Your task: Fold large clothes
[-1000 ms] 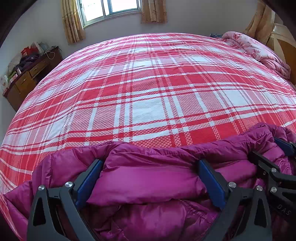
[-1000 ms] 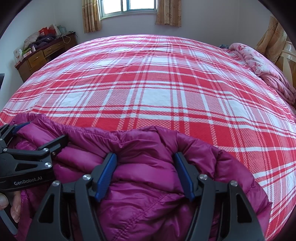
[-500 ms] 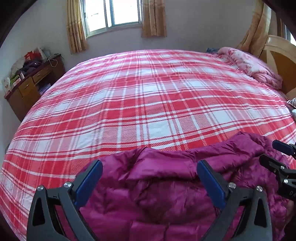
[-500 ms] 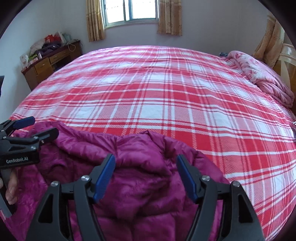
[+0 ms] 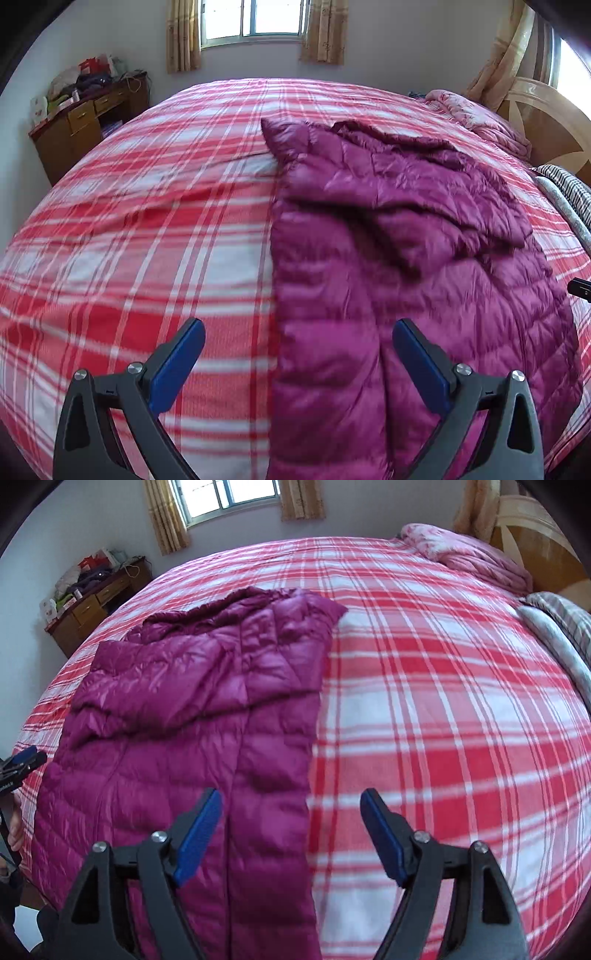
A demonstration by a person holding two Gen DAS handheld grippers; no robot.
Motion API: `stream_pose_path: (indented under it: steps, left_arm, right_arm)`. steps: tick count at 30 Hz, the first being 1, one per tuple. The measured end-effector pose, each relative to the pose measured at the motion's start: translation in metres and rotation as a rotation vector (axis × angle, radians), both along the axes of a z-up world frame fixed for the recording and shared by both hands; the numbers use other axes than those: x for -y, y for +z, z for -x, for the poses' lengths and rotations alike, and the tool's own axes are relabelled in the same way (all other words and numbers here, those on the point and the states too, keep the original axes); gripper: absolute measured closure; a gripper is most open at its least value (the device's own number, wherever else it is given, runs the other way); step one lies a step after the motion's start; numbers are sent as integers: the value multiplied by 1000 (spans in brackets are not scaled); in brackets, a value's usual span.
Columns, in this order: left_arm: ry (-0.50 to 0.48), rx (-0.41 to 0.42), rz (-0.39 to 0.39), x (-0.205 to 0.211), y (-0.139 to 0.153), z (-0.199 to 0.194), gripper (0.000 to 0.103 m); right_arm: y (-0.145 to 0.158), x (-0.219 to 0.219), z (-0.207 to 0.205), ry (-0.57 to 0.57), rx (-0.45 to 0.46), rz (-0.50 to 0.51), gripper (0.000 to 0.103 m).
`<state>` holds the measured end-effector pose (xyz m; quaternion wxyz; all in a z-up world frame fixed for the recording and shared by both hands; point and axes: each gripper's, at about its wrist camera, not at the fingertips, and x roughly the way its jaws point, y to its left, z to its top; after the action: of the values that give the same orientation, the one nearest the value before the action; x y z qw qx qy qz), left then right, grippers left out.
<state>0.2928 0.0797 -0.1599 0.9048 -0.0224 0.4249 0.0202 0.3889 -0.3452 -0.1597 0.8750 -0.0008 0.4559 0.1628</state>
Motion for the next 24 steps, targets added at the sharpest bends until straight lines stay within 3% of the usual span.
stream_pose_path:
  steps: [5, 8, 19, 24]
  left_arm:
    - [-23, -25, 24, 3, -22, 50, 1]
    - [-49, -29, -4, 13, -33, 69, 1]
    - [-99, -24, 1, 22, -39, 103, 1]
    - [-119, -47, 14, 23, -41, 120, 1]
  right_arm:
    - [-25, 29, 47, -58, -62, -31, 23]
    - [-36, 34, 67, -80, -67, -48, 23]
    - [-51, 32, 111, -104, -81, -90, 23]
    - [-55, 30, 125, -102, -98, -100, 29]
